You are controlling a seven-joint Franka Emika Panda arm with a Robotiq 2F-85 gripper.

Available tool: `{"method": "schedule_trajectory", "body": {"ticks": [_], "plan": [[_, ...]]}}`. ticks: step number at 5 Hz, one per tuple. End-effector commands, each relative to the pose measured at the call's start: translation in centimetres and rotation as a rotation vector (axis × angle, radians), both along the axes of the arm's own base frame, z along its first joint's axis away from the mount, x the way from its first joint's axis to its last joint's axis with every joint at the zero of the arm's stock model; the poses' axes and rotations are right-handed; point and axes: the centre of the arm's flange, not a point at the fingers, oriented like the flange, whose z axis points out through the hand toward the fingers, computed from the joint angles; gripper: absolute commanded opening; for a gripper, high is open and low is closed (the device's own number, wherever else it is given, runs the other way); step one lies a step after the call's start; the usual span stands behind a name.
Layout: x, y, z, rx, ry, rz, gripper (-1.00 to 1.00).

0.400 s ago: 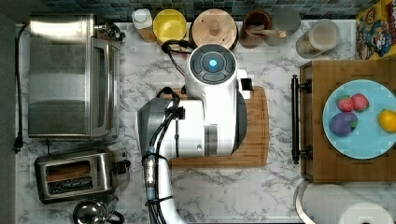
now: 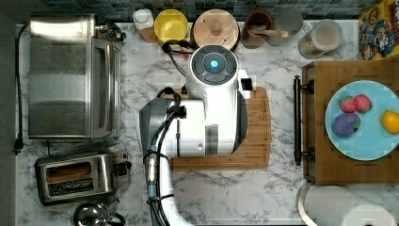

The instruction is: Turn on the toaster.

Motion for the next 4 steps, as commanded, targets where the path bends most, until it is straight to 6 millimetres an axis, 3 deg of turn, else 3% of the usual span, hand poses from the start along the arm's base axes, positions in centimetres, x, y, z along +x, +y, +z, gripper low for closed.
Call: {"method": "schedule_trajectory", "body": {"ticks": [1,3,4], "plan": [[-1.4,8.8,0.8,0.079,-0.095,0.417,-1.0],[-3.5,13.7,-1.5,0.117,-0.103,0.582,-1.0],[-6.8,16.5,0.4,0.124,-0.113,0.628,-1.0]]}}
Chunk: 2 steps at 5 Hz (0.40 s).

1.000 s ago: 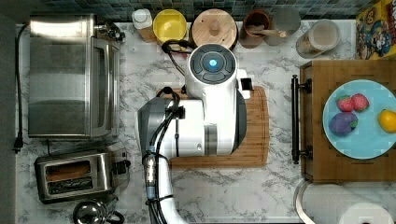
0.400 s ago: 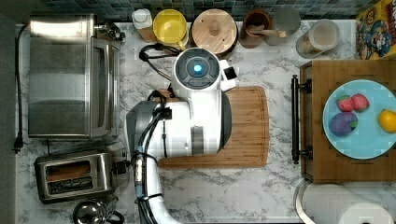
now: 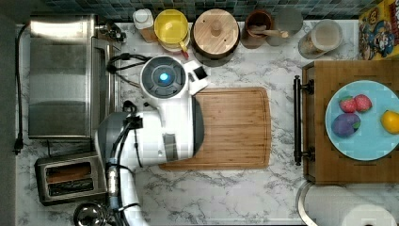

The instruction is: Turn on the toaster.

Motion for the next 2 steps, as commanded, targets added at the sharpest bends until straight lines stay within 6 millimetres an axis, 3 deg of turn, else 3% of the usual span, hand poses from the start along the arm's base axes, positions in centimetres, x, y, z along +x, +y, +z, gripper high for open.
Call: {"method": "schedule_trajectory", "body": {"ticks": [1,2], "plan": [[-7.3,7.5,0.8,0.022,0.029,0.257,-1.0],[-9.2,7.6,0.0,0.045,0.001,0.289,-1.0]]}}
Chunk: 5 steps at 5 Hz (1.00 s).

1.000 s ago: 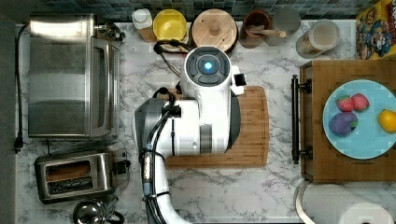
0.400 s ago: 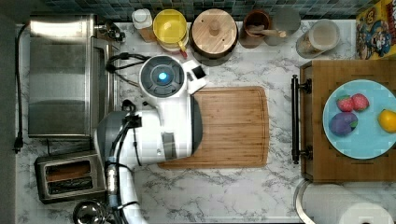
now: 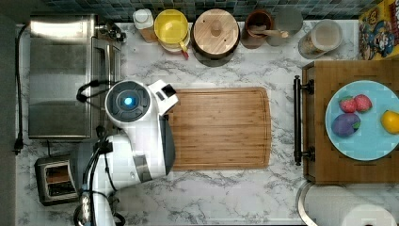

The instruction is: Turn on the toaster.

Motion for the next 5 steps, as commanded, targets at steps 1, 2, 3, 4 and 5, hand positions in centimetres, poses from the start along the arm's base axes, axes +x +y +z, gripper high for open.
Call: {"method": "schedule_trajectory", "body": {"ticks": [1,2,3,4,5], "plan": [[-5.6,3.7,0.8,0.078,-0.035,0.182,-1.0],[-7.6,5.5,-1.4,0.09,0.044,0.258,-1.0],[-9.8,6.6,-1.8,0.103,0.007,0.297,-1.0],[-10.1,7.1,-2.2,0.135,0.089,0.346,-1.0],[-11.9,7.5,-2.0,0.131,0.018,0.369,-1.0]]}}
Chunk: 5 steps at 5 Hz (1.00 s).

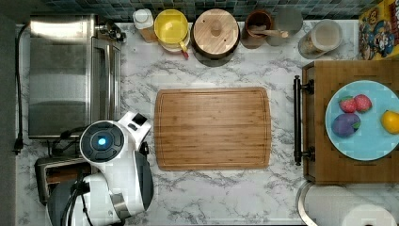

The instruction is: Turn on the toaster.

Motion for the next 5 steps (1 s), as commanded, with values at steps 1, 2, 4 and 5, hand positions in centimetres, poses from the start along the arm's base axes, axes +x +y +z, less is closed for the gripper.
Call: {"method": "schedule_trajectory", "body": {"ticks": [1,2,4,5], "plan": [[-6.0,3.0,-1.2,0.048,-0.043,0.085,-1.0],[-6.2,3.7,-1.9,0.025,-0.021,0.094,-1.0],[-6.6,3.3,-1.6,0.118,-0.088,0.017,-1.0],[-5.6,3.8,-2.3,0.077,-0.067,0.019,-1.0]]}}
